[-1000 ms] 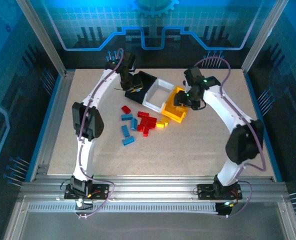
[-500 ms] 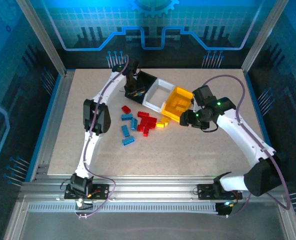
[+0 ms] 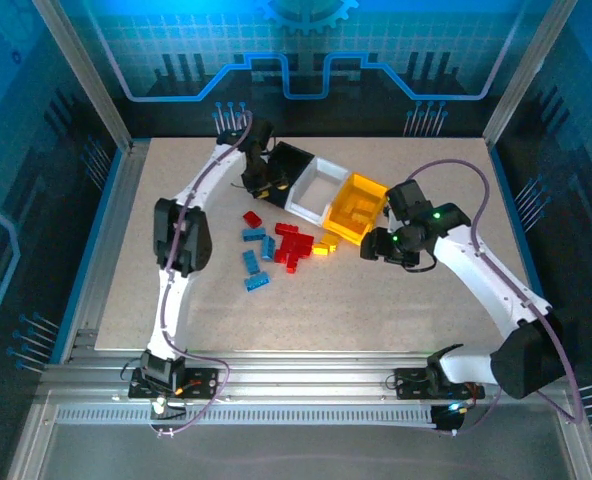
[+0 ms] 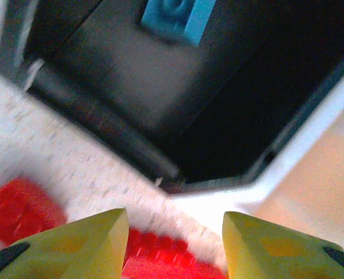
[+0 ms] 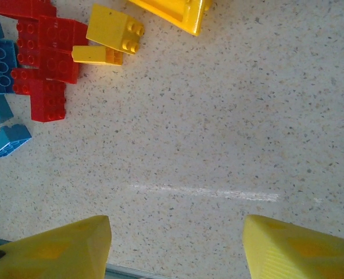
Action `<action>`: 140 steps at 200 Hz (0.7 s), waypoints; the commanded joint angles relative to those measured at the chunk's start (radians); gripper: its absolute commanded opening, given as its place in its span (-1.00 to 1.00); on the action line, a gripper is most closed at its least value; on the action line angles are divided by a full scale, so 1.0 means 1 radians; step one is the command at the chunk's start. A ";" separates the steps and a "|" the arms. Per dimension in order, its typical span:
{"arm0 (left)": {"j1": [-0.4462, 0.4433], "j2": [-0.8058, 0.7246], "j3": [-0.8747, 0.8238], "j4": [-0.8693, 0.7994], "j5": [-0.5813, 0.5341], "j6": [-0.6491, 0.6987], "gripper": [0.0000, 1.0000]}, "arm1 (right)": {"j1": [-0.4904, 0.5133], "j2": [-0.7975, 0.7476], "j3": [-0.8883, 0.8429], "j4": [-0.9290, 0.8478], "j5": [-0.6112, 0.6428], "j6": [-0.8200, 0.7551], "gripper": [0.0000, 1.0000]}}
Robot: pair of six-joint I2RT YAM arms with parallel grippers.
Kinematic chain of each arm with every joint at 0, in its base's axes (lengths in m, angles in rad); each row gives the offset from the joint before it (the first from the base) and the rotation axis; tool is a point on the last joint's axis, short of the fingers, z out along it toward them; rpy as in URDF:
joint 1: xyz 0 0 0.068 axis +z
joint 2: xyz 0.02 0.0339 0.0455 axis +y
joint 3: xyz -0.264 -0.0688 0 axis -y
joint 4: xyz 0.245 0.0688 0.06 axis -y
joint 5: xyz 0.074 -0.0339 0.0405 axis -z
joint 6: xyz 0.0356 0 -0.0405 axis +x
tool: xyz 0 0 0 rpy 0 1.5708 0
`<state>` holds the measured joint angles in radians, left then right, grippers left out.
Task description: Sort the legos into containers by color
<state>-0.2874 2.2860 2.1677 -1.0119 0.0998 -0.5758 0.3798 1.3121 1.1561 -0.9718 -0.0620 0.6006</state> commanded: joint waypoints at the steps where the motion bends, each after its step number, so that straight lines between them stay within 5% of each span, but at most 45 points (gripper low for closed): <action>1: -0.011 -0.221 -0.163 0.012 -0.051 0.033 -0.04 | 0.009 0.025 0.002 0.022 -0.033 -0.023 0.25; 47: -0.065 -0.576 -0.679 0.000 -0.099 -0.046 0.00 | 0.038 0.046 -0.062 0.077 -0.081 -0.043 0.26; 82: -0.200 -0.695 -0.974 0.082 -0.088 -0.113 0.16 | 0.089 0.069 -0.093 0.110 -0.089 -0.041 0.27; 140: -0.259 -0.638 -1.002 0.125 -0.141 0.037 0.37 | 0.119 0.068 -0.123 0.119 -0.091 -0.016 0.28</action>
<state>-0.5491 1.6165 1.1179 -0.9051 0.0151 -0.6334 0.4854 1.3872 1.0580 -0.8589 -0.1398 0.5697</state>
